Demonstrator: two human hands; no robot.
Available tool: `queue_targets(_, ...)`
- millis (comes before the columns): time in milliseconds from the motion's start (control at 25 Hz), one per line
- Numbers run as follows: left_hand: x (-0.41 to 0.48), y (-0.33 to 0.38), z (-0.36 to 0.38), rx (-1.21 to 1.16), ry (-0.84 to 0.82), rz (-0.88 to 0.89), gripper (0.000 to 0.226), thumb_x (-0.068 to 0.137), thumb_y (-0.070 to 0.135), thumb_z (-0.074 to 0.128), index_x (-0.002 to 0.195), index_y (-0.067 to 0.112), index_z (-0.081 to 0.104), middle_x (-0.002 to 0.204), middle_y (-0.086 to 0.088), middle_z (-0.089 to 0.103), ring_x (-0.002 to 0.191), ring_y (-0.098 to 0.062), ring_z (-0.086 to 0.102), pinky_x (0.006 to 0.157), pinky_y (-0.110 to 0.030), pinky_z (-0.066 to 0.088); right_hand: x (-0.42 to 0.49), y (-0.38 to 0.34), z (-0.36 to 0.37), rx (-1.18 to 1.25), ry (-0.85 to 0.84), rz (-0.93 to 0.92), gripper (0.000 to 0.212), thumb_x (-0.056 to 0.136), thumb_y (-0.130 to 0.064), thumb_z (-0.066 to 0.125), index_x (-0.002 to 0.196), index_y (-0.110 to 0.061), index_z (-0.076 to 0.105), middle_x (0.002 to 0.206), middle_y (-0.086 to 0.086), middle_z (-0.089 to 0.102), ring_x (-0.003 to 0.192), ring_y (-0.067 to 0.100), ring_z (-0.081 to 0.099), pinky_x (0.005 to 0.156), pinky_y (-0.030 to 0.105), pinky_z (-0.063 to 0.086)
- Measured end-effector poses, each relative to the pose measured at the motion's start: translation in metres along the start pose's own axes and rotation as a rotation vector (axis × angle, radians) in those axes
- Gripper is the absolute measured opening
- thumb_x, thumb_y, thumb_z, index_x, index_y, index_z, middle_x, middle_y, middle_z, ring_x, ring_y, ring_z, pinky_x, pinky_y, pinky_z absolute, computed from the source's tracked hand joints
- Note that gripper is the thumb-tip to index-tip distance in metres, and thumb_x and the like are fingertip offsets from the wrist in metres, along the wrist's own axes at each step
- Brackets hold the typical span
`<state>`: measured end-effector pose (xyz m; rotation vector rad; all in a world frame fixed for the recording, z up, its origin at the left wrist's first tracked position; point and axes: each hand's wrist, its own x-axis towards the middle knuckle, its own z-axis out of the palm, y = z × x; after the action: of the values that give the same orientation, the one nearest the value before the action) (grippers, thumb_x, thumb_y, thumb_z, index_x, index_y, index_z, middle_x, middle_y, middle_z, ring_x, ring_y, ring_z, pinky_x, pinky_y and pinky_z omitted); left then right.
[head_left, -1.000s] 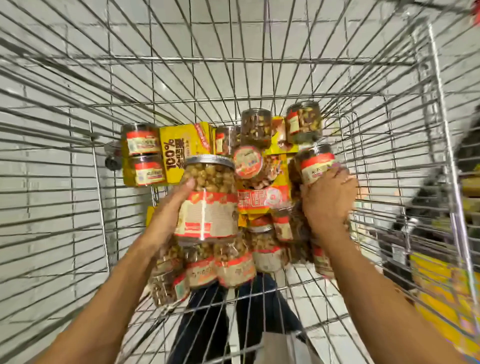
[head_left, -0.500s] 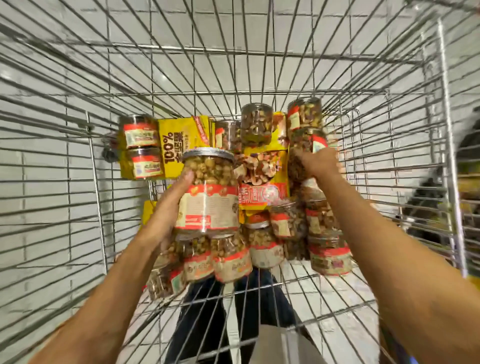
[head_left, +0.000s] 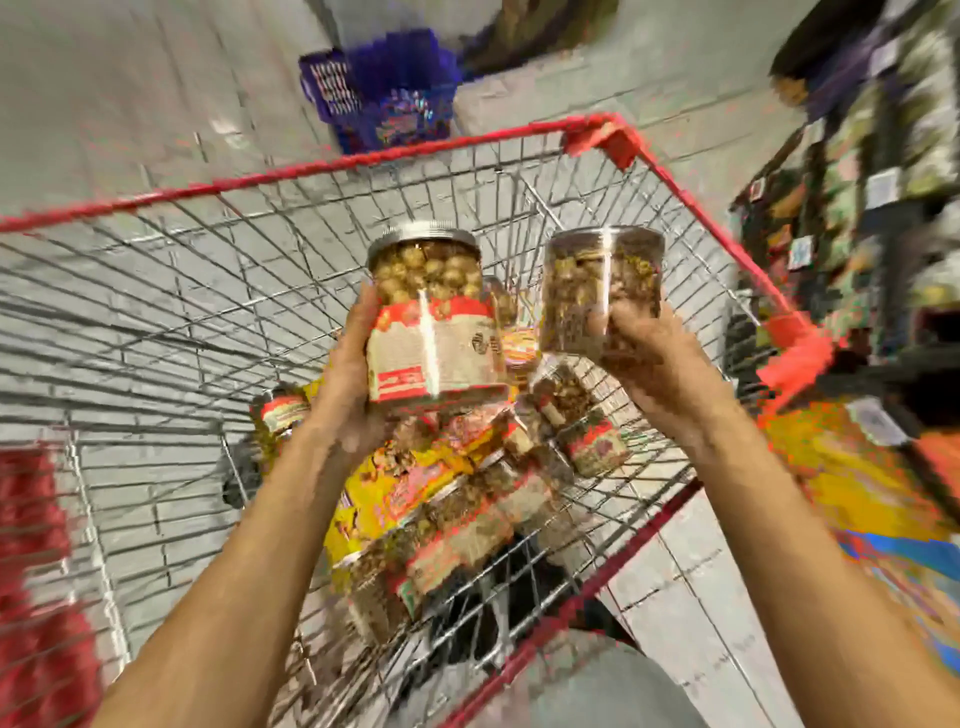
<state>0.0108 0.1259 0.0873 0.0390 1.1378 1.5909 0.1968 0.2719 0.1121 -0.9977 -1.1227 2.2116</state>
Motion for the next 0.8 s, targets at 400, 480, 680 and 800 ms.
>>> queue_targets(400,-0.043,-0.074,0.251,0.155,-0.699,-0.09,0.072,0.045,0.056,0.079,0.102,0.012,0.073,0.106,-0.011,0.071,0.099,-0.026,0.068,0.08,-0.05,0.055,-0.204,-0.08,-0.128,0.523,0.285,-0.504,0.1,0.028,-0.053,0.089,0.114,-0.01,0.062,0.106,0.014,0.069,0.095,0.027,0.066,0.081,0.045,0.056)
queue_targets(480,-0.052,-0.112,0.308,0.183,-0.789,-0.087,0.07,0.057,0.055,0.069,0.111,0.011,0.069,0.107,-0.01,0.071,0.103,-0.026,0.066,0.086,-0.046,0.055,-0.244,-0.09,-0.172,0.541,0.342,-0.597,0.074,0.043,-0.054,0.081,0.104,-0.015,0.07,0.102,0.009,0.072,0.092,0.022,0.069,0.082,0.043,0.055)
queue_targets(680,-0.084,-0.228,0.439,0.222,-0.991,-0.135,0.075,0.048,0.061,0.078,0.107,0.015,0.07,0.107,-0.008,0.071,0.102,-0.025,0.067,0.084,-0.042,0.056,-0.344,-0.117,-0.294,0.439,0.531,-0.728,0.048,0.072,-0.055,0.046,0.089,-0.022,0.077,0.094,0.001,0.075,0.087,0.016,0.07,0.075,0.033,0.058)
queue_targets(800,-0.105,-0.286,0.507,0.269,-1.047,-0.141,0.053,0.057,0.06,0.07,0.091,0.02,0.077,0.096,-0.004,0.074,0.091,-0.02,0.07,0.076,-0.035,0.057,-0.392,-0.132,-0.362,0.422,0.679,-0.748,0.05,0.07,-0.054,0.05,0.102,-0.02,0.07,0.096,0.001,0.074,0.089,0.019,0.067,0.079,0.037,0.054)
